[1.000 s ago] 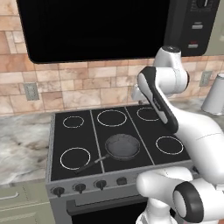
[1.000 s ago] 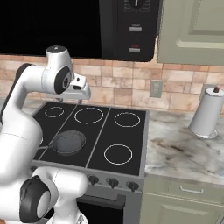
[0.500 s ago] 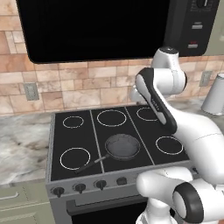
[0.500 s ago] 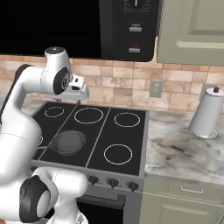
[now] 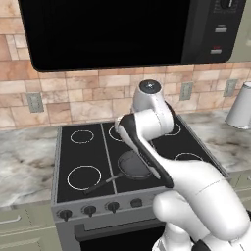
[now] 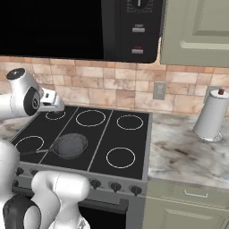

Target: Turn on the front center burner of the stove.

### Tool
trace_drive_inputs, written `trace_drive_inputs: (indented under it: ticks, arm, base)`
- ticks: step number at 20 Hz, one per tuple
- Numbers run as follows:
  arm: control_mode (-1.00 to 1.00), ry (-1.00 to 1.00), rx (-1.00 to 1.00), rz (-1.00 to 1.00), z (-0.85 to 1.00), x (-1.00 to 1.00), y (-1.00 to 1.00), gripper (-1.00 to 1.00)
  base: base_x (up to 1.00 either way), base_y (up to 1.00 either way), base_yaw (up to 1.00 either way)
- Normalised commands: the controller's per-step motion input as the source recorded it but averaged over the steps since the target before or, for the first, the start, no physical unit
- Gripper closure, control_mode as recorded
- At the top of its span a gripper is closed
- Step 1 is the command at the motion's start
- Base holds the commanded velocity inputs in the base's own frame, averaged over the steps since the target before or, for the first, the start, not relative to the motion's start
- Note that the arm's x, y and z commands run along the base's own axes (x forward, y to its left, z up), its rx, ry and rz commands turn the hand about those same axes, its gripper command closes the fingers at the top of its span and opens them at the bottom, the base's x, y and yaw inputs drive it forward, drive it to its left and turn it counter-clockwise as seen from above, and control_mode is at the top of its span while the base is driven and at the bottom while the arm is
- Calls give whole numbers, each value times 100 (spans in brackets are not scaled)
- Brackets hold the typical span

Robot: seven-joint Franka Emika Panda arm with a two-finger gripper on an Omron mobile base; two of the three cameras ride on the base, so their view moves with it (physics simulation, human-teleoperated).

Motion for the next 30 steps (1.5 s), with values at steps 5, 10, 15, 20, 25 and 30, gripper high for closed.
trace_drive_inputs:
  ticks: [5, 10, 15, 20, 25, 30]
  arm:
    - [-100, -1, -9, -10, -58, -12, 95, -100]
    - [-100, -2, -2, -1, -19, -19, 15, -100]
    - [-100, -33, 0, 0, -67, -45, 66, -100]
    - [-100, -32, 0, 0, -62, -46, 39, -100]
    - [-100, -22, 0, 0, -59, -36, 13, -100]
    - [-100, -18, 0, 0, -61, -34, 7, -100]
  base:
    - [0, 0, 0]
    - [0, 0, 0]
    - [0, 0, 0]
    - [0, 0, 0]
    - [0, 0, 0]
    - [0, 0, 0]
